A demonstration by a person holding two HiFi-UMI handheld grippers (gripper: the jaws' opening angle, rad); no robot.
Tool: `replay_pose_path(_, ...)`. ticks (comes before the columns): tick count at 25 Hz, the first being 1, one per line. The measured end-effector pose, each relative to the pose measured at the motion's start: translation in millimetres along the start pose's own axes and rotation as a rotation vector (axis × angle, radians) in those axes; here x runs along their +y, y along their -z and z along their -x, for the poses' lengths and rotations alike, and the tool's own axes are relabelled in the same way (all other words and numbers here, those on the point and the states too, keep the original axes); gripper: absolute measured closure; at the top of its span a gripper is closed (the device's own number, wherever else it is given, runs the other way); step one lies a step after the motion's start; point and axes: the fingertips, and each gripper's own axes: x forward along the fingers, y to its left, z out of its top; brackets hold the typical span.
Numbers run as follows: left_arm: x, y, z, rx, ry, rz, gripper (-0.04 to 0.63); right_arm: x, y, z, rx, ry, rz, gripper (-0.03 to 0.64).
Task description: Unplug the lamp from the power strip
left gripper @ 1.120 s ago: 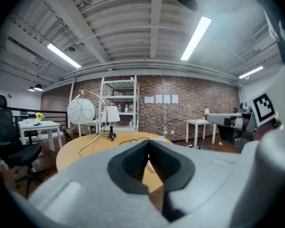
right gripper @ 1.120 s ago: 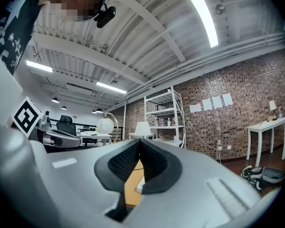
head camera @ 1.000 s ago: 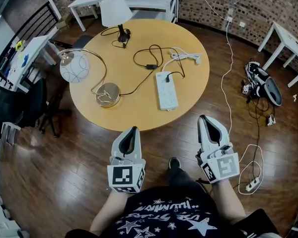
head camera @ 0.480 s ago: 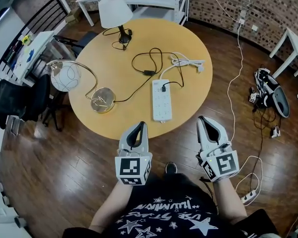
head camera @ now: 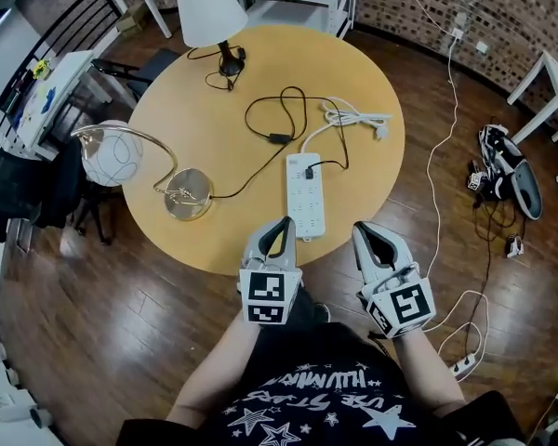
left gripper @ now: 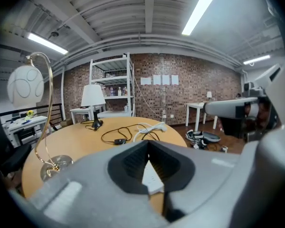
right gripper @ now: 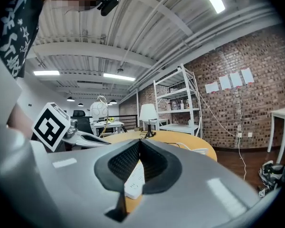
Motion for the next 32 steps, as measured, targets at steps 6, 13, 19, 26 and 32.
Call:
replay_pose_path(6,8,26,-56,0.096,0.07,-0.038,0.594,-1,24,-37,0.074,0.01,0.015,0.607)
replay_pose_path(13,18,49,-96,0.177,0.155,-0.077,0.593,-16,51,-81,0.158,0.063,-0.005,0.607)
replay_pose_path(19,15,61,-113,0.205,0.227,-0.103,0.594,-23,82,-116,0.246,0.067,0.013,0.608)
replay_pose_path(26,11,74,-122,0.255,0.231,-0.1,0.594,-29,102,-127,0.296,0.041,-0.008,0.609)
replay_pose_path(32,12,82,-130,0.302,0.194,-0.113,0.593,-35,114,-133,0.329,-0.021,-0.019,0.608)
